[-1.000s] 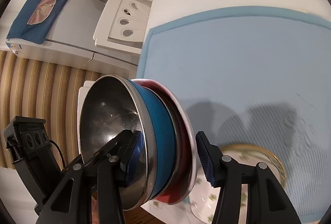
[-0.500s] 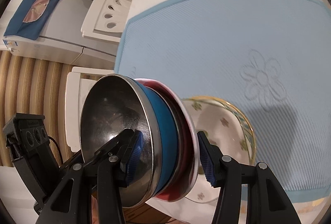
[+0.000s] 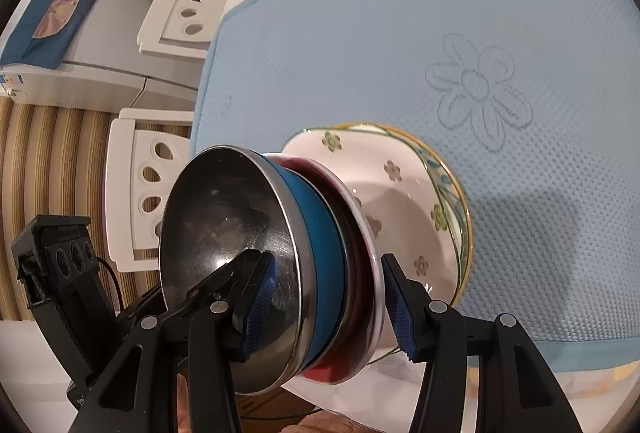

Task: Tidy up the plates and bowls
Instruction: 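Lower the bowl stack onto the floral plate stack with the right gripper, then open the right gripper and pull it back from the bowls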

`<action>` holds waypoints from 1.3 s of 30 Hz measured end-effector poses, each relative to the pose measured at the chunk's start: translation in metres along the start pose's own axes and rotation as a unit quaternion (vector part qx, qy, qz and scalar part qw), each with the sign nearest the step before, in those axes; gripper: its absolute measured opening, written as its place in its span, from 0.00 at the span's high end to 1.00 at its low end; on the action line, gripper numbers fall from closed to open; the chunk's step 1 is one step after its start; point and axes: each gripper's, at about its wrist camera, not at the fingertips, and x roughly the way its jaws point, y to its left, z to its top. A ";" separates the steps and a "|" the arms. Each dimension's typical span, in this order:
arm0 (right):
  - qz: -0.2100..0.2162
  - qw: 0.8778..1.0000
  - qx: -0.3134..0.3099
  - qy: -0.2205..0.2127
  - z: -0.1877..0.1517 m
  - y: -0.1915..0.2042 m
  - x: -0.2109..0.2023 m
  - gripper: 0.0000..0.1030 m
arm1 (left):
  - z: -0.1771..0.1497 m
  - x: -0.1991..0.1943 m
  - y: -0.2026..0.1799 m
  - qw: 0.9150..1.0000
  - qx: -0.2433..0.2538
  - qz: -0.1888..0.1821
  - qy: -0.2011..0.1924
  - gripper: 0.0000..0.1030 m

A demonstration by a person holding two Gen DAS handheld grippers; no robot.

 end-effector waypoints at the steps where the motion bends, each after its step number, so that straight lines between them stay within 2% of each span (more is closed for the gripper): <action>1: -0.001 1.000 0.000 0.001 -0.001 -0.001 0.002 0.49 | -0.001 0.002 0.000 1.000 0.001 0.001 0.001 0.61; 9: -0.007 1.000 0.001 0.004 0.003 -0.002 0.016 0.49 | -0.002 0.014 0.003 1.000 0.000 0.004 0.010 0.62; 25: -0.053 0.998 -0.016 0.002 0.000 0.008 0.026 0.50 | -0.005 0.016 0.010 1.000 -0.008 0.004 0.016 0.60; 27: -0.047 0.999 -0.013 0.000 0.000 0.007 0.026 0.50 | -0.005 0.015 0.011 1.000 -0.003 0.017 0.018 0.62; 30: -0.029 0.999 -0.009 -0.013 -0.004 0.003 0.016 0.50 | -0.003 -0.002 0.011 1.000 0.001 0.014 -0.001 0.62; 32: -0.026 0.999 -0.014 -0.034 -0.008 0.000 0.001 0.50 | -0.001 -0.026 0.011 0.999 0.012 0.024 -0.030 0.62; 36: -0.055 0.995 -0.052 -0.065 -0.022 0.006 -0.026 0.50 | -0.002 -0.061 0.016 0.996 0.030 0.046 -0.065 0.61; 39: -0.055 0.993 -0.066 -0.080 -0.040 0.009 -0.034 0.50 | -0.013 -0.081 0.024 0.994 0.036 0.065 -0.084 0.60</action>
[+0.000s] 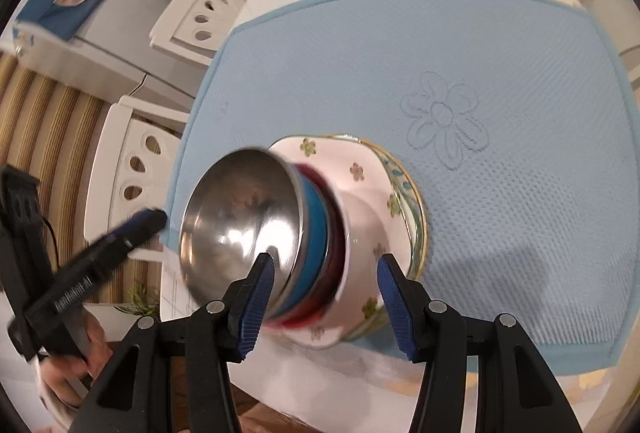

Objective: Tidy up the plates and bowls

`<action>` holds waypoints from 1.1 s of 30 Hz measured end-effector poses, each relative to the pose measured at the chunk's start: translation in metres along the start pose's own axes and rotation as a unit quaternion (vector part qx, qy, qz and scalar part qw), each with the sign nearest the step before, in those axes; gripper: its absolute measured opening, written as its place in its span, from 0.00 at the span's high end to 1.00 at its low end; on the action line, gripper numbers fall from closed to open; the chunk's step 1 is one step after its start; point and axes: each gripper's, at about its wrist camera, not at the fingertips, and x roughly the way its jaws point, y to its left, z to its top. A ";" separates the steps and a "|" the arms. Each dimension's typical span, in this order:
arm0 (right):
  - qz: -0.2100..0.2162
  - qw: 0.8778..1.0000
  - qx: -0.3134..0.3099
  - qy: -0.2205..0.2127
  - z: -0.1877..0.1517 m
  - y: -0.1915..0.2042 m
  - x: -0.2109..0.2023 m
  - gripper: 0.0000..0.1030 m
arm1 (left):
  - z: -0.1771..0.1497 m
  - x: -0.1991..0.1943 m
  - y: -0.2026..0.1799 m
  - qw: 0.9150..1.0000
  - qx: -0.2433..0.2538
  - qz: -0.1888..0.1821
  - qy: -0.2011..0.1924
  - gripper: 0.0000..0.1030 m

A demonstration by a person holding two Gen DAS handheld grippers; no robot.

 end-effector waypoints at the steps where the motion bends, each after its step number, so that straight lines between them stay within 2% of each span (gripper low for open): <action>1: 0.000 1.000 -0.013 -0.015 -0.007 0.004 -0.005 0.48 | -0.004 -0.004 0.003 1.000 0.001 0.001 -0.002 0.60; 2: -0.007 0.999 -0.030 -0.030 -0.014 0.009 -0.009 0.43 | -0.006 -0.004 0.004 1.000 0.002 0.001 -0.002 0.58; 3: -0.016 0.998 -0.045 -0.044 -0.019 0.014 -0.012 0.26 | -0.012 -0.005 0.004 1.000 0.008 0.003 0.000 0.43; 4: -0.033 0.996 -0.064 -0.061 -0.027 0.021 -0.013 0.00 | -0.014 -0.003 0.002 1.000 0.015 0.002 0.002 0.21; 5: -0.042 0.994 -0.077 -0.070 -0.033 0.025 -0.012 0.00 | -0.021 0.001 -0.002 0.999 0.033 -0.009 0.005 0.09; 6: -0.059 0.990 -0.103 -0.074 -0.040 0.033 -0.007 0.00 | -0.029 0.007 -0.006 0.998 0.056 -0.028 0.017 0.01; 7: -0.076 0.986 -0.124 -0.075 -0.045 0.039 -0.003 0.00 | -0.034 0.014 -0.010 0.997 0.069 -0.029 0.032 0.01; 9: -0.110 0.978 -0.159 -0.079 -0.054 0.050 0.007 0.00 | -0.044 0.021 -0.011 0.997 0.065 -0.006 0.035 0.01; 15: -0.138 0.971 -0.172 -0.086 -0.062 0.051 0.016 0.00 | -0.054 0.026 -0.006 0.999 0.042 0.025 0.016 0.01; 20: -0.137 0.972 -0.170 -0.086 -0.067 0.051 0.018 0.00 | -0.051 0.024 -0.004 0.999 0.031 0.025 0.001 0.01; 25: -0.139 0.970 -0.178 -0.085 -0.069 0.056 0.021 0.00 | -0.052 0.018 -0.015 0.998 0.054 0.030 -0.019 0.01; 33: -0.141 0.971 -0.172 -0.083 -0.063 0.053 0.021 0.00 | -0.051 0.017 -0.018 0.998 0.056 0.029 -0.024 0.01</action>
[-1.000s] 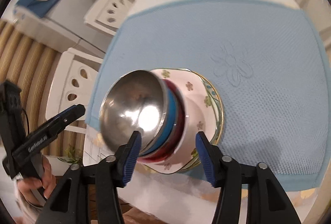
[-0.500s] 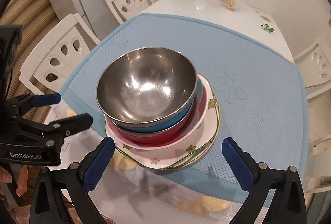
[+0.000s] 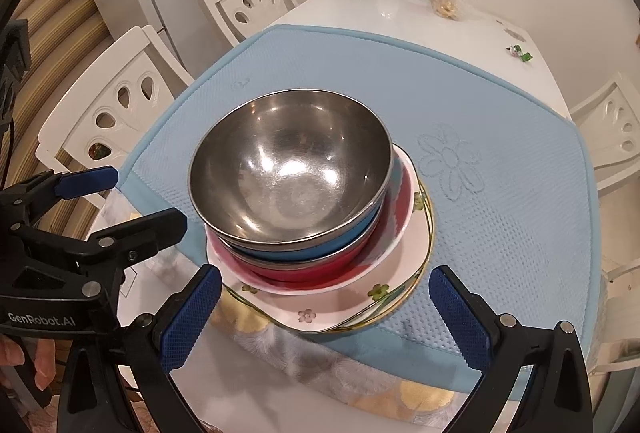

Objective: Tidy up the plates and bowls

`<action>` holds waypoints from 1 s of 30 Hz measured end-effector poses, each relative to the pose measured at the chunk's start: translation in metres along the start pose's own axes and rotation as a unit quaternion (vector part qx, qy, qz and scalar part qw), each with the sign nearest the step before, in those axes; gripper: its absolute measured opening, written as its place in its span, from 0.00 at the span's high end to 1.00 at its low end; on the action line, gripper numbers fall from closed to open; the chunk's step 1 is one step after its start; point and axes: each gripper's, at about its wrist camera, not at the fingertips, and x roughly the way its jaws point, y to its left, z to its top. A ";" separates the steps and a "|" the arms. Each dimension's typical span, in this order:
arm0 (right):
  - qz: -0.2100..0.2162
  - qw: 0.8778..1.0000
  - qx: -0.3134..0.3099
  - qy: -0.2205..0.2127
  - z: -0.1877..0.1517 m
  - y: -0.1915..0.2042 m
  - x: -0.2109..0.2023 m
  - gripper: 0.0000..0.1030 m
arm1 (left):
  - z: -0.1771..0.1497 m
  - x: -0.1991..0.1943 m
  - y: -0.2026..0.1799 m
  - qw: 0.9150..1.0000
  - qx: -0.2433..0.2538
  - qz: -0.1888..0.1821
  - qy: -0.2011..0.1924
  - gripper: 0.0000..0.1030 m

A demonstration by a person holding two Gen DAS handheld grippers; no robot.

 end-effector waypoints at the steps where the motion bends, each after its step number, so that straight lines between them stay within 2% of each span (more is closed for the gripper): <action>1: 0.000 1.000 0.000 0.000 0.000 0.000 0.000 0.00 | 0.000 0.000 0.000 1.000 -0.001 0.000 0.000 0.01; 20: 0.000 1.000 -0.001 -0.015 0.002 -0.003 -0.004 0.00 | 0.004 -0.001 0.004 1.000 0.000 0.001 -0.003 0.01; 30: 0.001 1.000 0.003 -0.009 0.002 -0.005 -0.001 0.00 | 0.005 0.000 0.005 1.000 -0.003 0.001 -0.002 0.01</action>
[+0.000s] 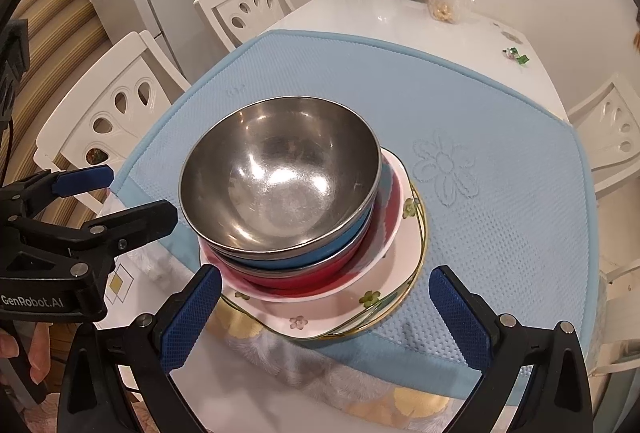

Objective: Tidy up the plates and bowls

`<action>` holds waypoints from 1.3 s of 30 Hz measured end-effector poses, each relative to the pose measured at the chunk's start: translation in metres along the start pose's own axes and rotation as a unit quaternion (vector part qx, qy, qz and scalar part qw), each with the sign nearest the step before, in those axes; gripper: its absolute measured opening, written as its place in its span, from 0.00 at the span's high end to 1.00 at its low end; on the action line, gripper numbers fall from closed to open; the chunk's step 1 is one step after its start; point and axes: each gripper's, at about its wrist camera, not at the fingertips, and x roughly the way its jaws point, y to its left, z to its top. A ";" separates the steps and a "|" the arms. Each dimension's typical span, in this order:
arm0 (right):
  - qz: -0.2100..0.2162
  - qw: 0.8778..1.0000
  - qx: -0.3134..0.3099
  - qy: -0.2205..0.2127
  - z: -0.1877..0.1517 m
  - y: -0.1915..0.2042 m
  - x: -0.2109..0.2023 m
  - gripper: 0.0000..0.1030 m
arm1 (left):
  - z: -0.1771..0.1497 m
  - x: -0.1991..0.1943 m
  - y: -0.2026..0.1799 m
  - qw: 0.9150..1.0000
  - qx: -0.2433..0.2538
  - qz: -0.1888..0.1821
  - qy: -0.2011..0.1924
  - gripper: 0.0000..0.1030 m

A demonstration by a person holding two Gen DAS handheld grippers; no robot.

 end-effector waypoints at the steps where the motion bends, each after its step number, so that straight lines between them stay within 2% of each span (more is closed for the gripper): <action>1: -0.001 1.000 0.000 0.001 0.000 0.000 0.000 0.00 | 0.000 0.000 0.000 1.000 0.000 0.001 0.000 0.01; 39: 0.017 0.999 -0.035 0.006 -0.003 -0.002 0.001 0.00 | -0.007 -0.008 -0.005 0.999 -0.051 0.017 -0.007 0.01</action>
